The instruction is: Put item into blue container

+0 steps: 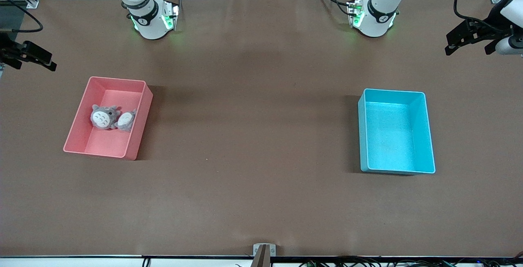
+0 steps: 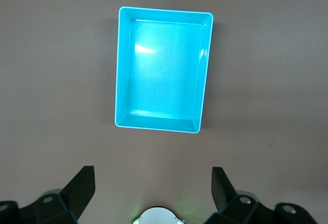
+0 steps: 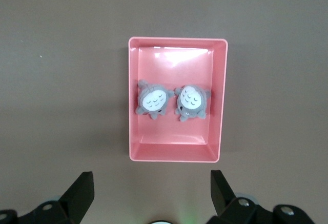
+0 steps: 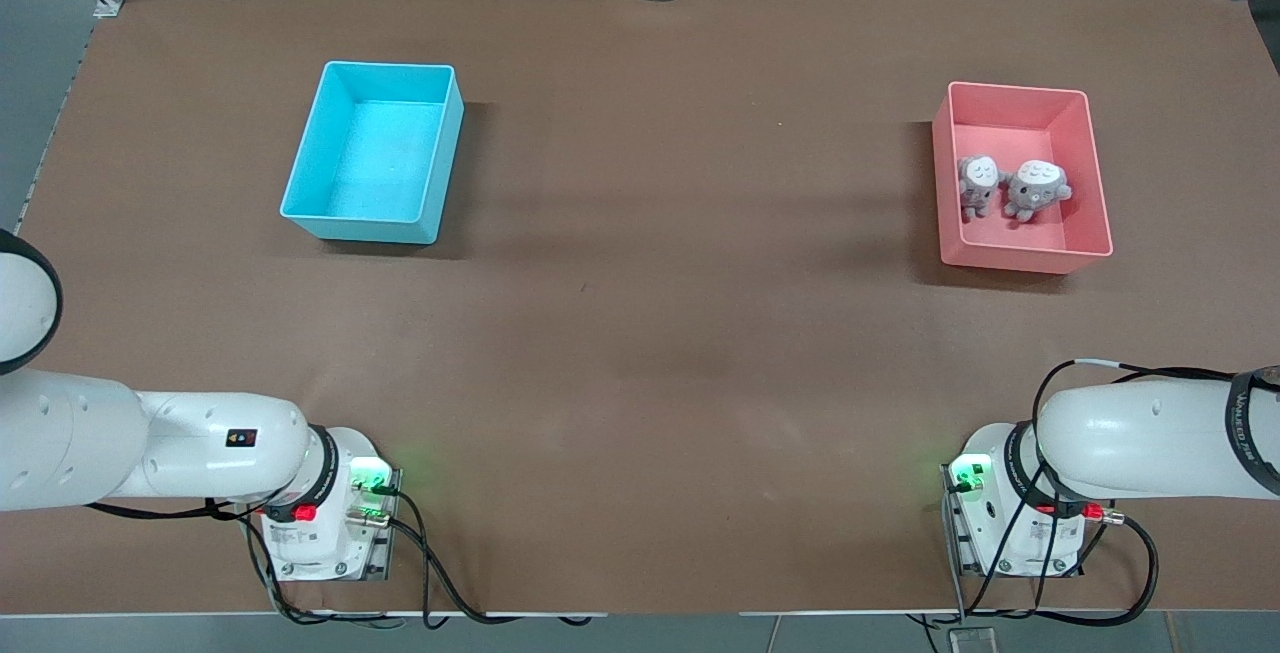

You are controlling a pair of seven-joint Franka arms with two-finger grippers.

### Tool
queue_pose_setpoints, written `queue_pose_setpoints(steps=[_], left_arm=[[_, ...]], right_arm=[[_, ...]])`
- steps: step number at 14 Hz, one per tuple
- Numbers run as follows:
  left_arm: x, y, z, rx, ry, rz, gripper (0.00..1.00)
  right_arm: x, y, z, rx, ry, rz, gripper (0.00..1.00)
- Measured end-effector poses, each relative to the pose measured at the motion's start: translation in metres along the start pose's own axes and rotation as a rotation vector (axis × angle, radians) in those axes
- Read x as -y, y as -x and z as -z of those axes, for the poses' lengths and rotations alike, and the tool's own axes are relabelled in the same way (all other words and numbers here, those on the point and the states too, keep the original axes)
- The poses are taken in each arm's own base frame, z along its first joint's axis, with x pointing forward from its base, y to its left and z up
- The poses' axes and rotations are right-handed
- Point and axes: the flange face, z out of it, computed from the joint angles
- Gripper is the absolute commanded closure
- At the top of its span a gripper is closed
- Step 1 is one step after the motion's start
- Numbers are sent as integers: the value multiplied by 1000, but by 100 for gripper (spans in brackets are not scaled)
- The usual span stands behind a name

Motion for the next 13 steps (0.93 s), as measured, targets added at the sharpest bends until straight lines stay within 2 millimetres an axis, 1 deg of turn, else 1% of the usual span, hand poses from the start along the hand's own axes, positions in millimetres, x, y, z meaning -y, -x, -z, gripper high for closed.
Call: queue_pose_setpoints(steps=[1,3,4,5,6,8,10,11,13], left_arm=[[0,0,0,1,0,0,0],[2,0,0,1,0,4,0],[6,-1,-1,1,0,12,0],[10,-1,-1,2,1,20,0],[14,-2,-1,3,1,25,0],[15,-2,-2,4,1,28,0],[15,-3,-3,7,1,28,0],[15,-4,-5,10,1,27,0],[15,-8,-10,17,1,27,0]], right_arm=[[-1,0,5,-10,0,-3,0],[-3,0,6,-8,-1,-6,0],[-3,-1,2,3,-1,-7,0],[-3,-6,-7,21,0,-7,0],[-4,-15,-21,49,1,-8,0],[-9,-36,-59,111,2,-19,0],[-23,-53,-104,134,2,-42,0],[-31,-57,-131,133,2,-55,0],[-50,-54,-193,121,0,-87,0]])
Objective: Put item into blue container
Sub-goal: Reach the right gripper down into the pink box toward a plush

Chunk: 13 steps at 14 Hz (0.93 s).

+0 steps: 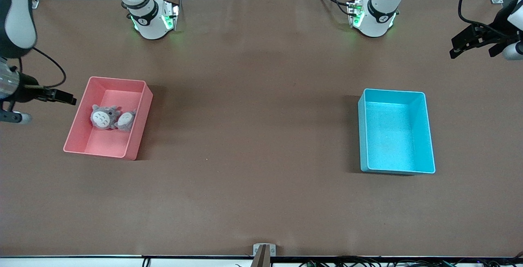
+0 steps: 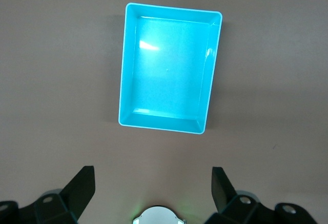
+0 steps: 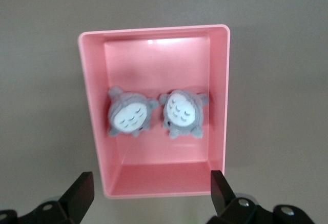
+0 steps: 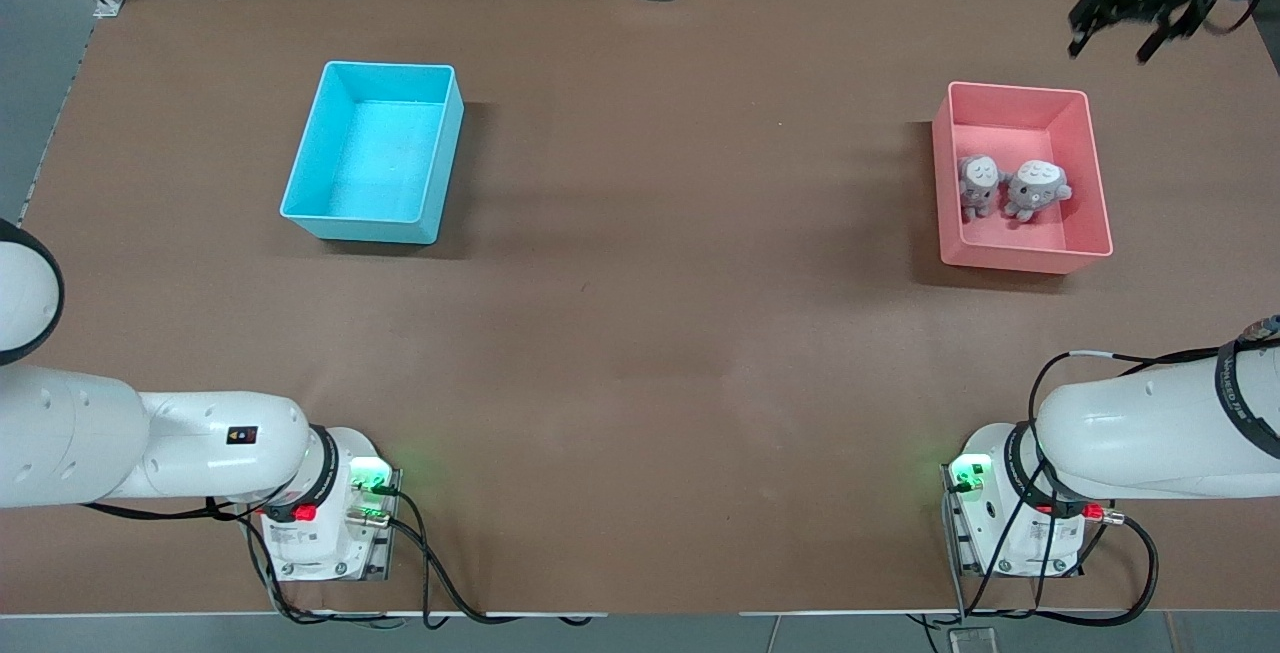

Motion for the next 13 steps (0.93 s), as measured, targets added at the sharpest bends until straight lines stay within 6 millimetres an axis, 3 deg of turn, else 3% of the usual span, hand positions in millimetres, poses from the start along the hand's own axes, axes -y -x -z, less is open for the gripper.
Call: queue_pose_setpoints(steps=[3,6,10,13], left_arm=[[0,-3,-2,1,0,0,0],[0,-3,-2,-6,1,-1,0],[0,-5,-4,-4,1,0,0],[0,-5,-4,-3,1,0,0]], right_arm=[[-16,8,-82,-48,-3,-29,0],[-30,15,-145,-46,-3,-57,0],[-41,7,-191,-25,-1,-76,1],[-41,5,-204,-14,-1,-77,3]])
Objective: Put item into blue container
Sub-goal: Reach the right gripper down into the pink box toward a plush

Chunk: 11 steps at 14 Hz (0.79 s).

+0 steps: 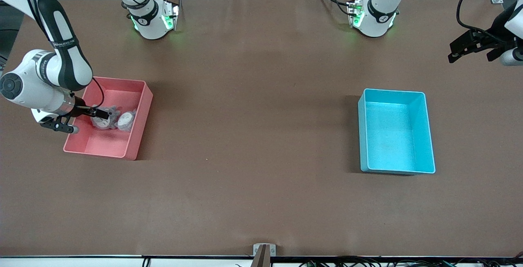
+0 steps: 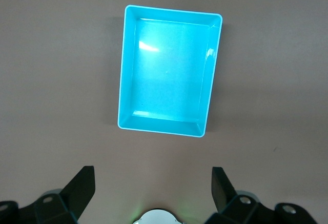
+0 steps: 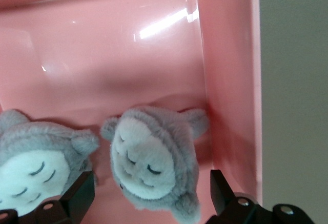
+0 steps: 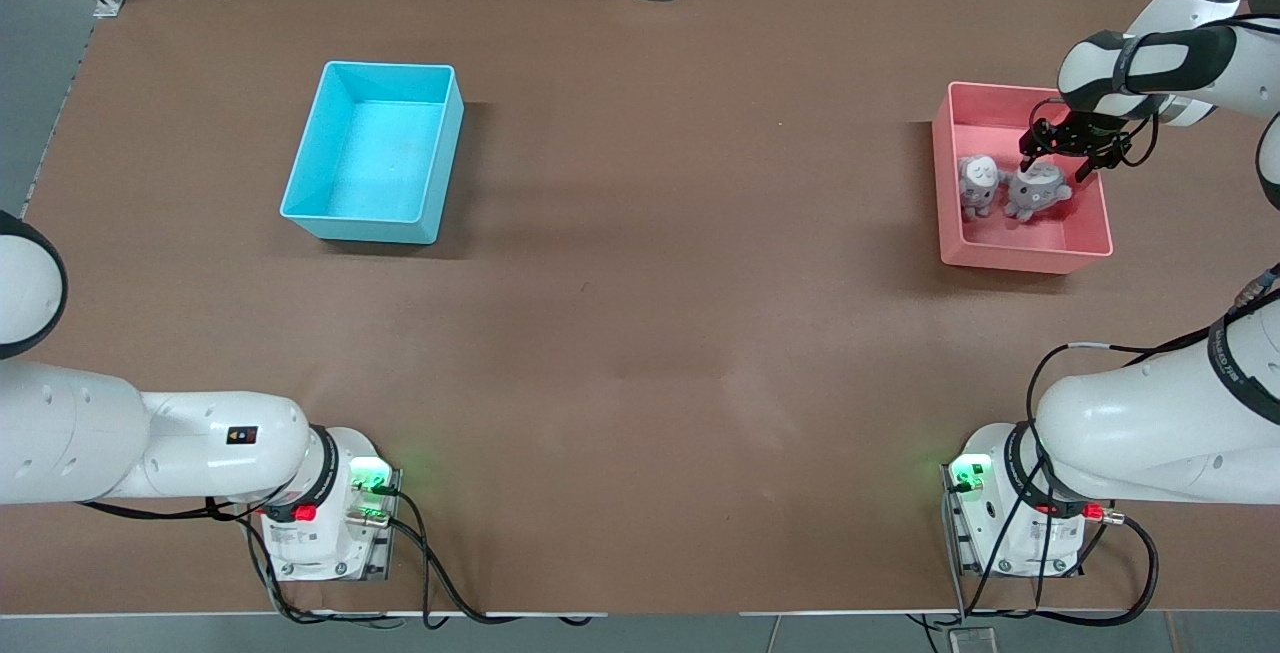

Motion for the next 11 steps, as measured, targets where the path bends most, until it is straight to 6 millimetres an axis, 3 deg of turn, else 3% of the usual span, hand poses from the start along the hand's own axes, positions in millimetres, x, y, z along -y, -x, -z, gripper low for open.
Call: queue_pose_setpoints(steps=[11], left_arm=[[0,0,-6,13,-1,0,0]], right_arm=[[0,-2,-16,9,1,-2,10]])
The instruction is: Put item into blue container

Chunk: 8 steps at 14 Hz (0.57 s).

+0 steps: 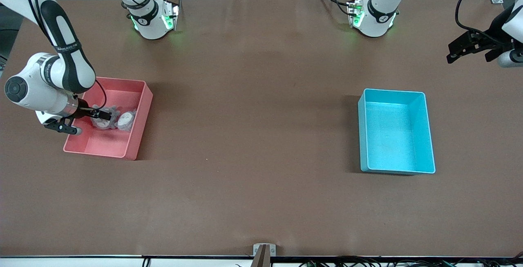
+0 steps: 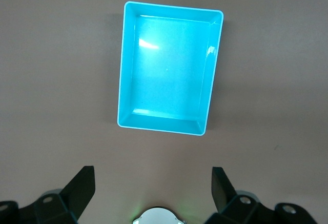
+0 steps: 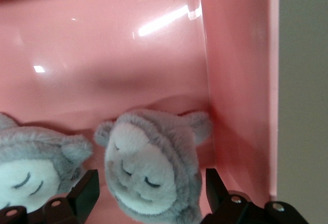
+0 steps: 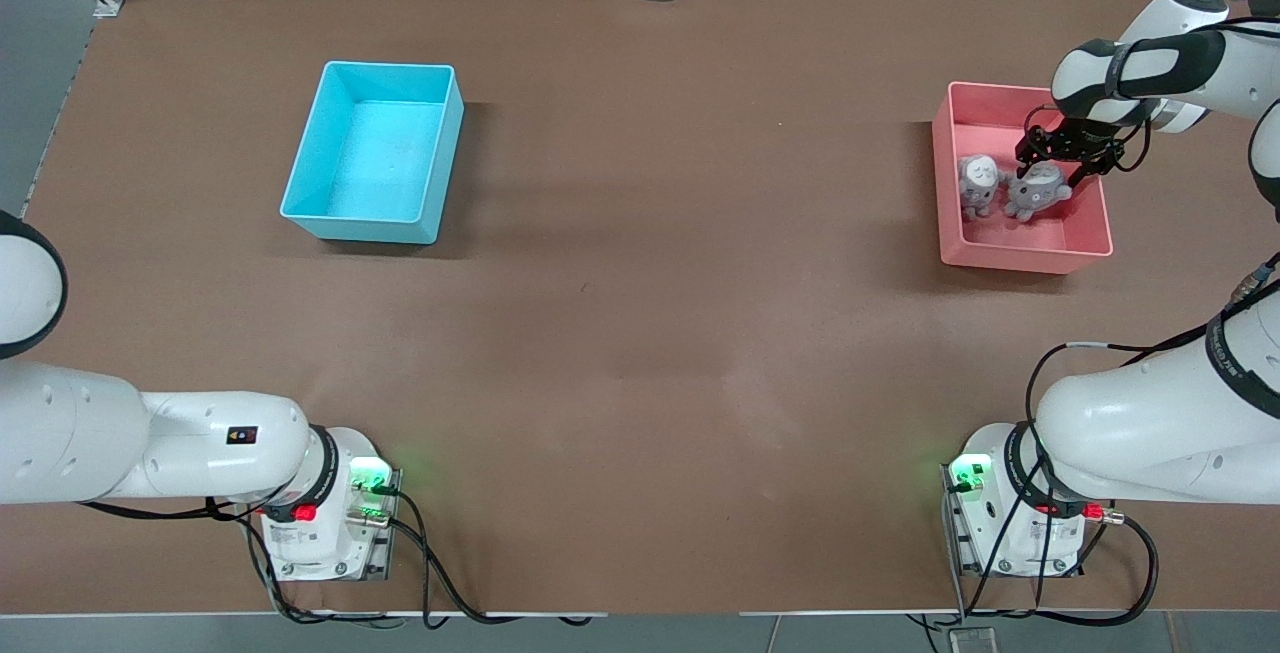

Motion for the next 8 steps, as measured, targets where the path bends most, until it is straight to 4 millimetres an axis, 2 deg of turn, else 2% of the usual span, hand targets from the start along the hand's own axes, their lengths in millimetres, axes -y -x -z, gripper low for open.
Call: queue_pose_setpoints(steps=[4,8], left_arm=[[0,0,-1,2,0,0,0],[0,0,-1,3,0,0,0]], right_arm=[[0,-2,-2,-1,0,-2,17],[1,-2,-2,-1,0,-2,29]])
